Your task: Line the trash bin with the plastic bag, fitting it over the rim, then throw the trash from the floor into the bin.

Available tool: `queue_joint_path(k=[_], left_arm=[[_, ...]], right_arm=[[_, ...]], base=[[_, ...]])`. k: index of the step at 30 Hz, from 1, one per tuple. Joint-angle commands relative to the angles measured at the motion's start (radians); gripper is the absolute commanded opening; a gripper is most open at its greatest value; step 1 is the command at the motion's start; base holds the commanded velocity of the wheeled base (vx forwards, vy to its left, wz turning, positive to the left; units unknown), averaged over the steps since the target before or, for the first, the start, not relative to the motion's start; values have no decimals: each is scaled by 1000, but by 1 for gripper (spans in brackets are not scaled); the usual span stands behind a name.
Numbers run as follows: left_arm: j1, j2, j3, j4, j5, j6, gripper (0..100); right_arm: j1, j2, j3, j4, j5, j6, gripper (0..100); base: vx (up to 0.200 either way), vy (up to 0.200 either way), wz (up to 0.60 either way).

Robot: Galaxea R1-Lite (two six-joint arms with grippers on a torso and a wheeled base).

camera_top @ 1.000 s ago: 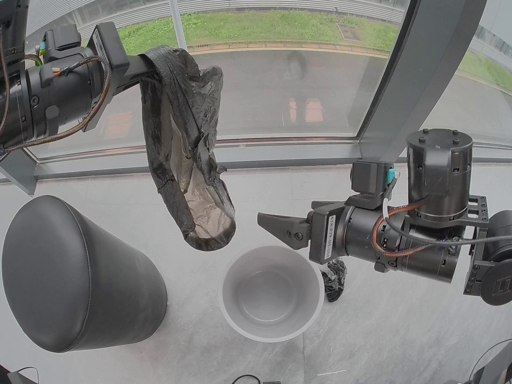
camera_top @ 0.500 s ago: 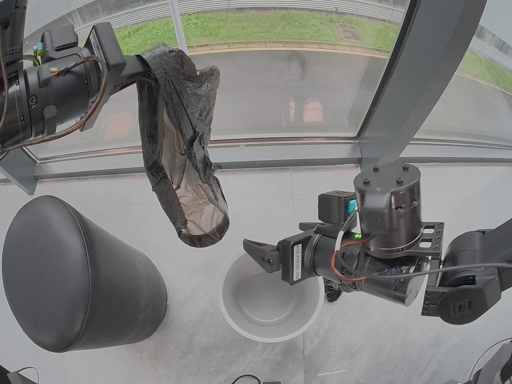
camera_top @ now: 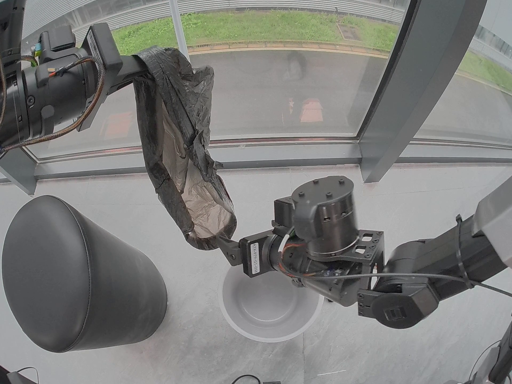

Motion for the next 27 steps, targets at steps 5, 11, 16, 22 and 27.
queue_joint_path(k=[5, 11, 16, 22, 27], left_arm=[[-17, -35, 1, 41, -1, -13, 0], [-25, -57, 3, 53, -1, -20, 0], [-26, -74, 3, 72, -1, -27, 0], [-28, -78, 7, 73, -1, -30, 0], [-34, -80, 1, 84, -1, -30, 0]], right_arm=[[1, 188, -169, 0, -18, -76, 100], [1, 254, -252, 0, -36, -89, 100], [1, 326, -343, 0, -99, -130, 100], [9, 382, -427, 0, -150, -147, 100], [18, 394, -430, 0, -171, -145, 100]], base=[[0, 0, 0], [0, 0, 0], [0, 0, 0], [0, 0, 0], [0, 0, 0]])
